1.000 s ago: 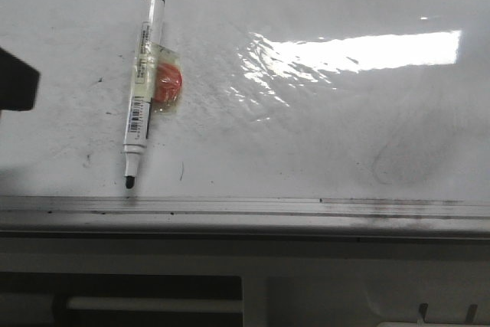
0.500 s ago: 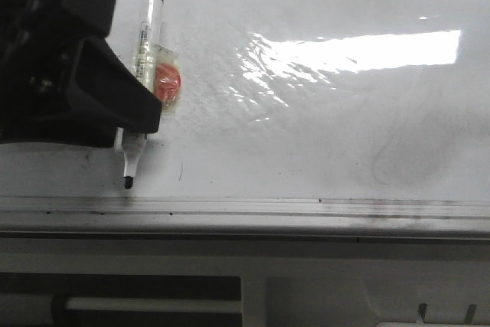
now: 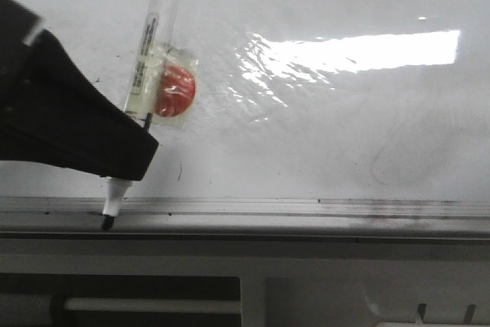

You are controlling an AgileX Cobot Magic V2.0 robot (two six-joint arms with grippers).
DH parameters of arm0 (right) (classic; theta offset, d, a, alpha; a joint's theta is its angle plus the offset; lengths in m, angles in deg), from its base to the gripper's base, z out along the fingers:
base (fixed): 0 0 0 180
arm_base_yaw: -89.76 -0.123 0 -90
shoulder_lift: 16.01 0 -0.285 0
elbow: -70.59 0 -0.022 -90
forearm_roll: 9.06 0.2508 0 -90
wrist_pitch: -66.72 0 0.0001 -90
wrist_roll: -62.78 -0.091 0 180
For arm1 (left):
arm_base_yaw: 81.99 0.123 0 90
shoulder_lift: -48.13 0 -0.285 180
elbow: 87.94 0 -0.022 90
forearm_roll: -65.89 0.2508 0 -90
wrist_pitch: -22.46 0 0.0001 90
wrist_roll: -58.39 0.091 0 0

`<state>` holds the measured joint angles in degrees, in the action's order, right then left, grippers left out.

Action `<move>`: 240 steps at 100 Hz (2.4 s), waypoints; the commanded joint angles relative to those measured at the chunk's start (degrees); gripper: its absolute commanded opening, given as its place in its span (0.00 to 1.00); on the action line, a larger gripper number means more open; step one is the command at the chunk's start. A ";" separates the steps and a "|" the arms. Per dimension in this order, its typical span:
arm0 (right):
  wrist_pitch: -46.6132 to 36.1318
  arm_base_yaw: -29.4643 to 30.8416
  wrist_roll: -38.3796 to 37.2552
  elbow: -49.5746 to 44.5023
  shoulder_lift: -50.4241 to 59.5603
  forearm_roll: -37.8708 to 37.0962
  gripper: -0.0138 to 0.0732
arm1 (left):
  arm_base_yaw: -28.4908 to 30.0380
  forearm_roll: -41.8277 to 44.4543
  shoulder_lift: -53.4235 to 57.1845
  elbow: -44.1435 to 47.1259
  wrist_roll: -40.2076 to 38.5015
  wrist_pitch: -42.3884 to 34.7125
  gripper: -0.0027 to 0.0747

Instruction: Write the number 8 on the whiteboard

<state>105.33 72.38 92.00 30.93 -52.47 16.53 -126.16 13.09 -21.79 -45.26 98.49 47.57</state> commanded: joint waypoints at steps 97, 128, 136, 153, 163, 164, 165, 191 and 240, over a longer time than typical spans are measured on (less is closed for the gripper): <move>-8.77 -27.06 37.12 10.60 -31.34 33.03 0.09 | -0.26 -30.15 4.46 -1.39 47.34 19.09 0.06; -8.97 -25.15 28.51 13.46 -27.26 12.01 0.09 | 1.05 -23.68 9.35 -1.39 38.28 16.69 0.66; -5.34 -24.13 19.98 17.33 -25.61 -4.52 0.09 | 2.77 -17.60 12.58 -1.39 31.86 15.95 0.64; 1.72 -24.07 -4.66 23.64 -23.27 -32.87 0.11 | 7.21 -7.96 19.69 -1.39 20.61 11.09 0.54; -4.23 -24.07 -25.03 21.77 -21.04 -41.15 0.11 | 9.98 -7.54 22.82 -1.39 16.42 6.59 0.45; -5.11 -24.07 -26.39 21.42 -20.63 -41.15 0.11 | 10.35 -7.53 23.18 -1.39 15.83 6.27 0.43; -7.07 -24.07 -26.82 20.64 -20.43 -41.26 0.11 | 10.54 -7.53 23.36 -1.39 15.54 5.65 0.42; -44.65 -23.08 -27.23 0.29 -16.89 -56.98 0.11 | 14.10 -7.68 25.12 -1.39 12.71 4.22 0.01; -55.04 -8.79 -27.23 -3.25 -22.56 -47.57 0.11 | 14.10 -7.68 25.12 -1.39 12.71 6.98 0.01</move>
<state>57.21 62.87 64.92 26.07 -74.02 -32.02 -112.20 7.50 3.20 -45.26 111.83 55.87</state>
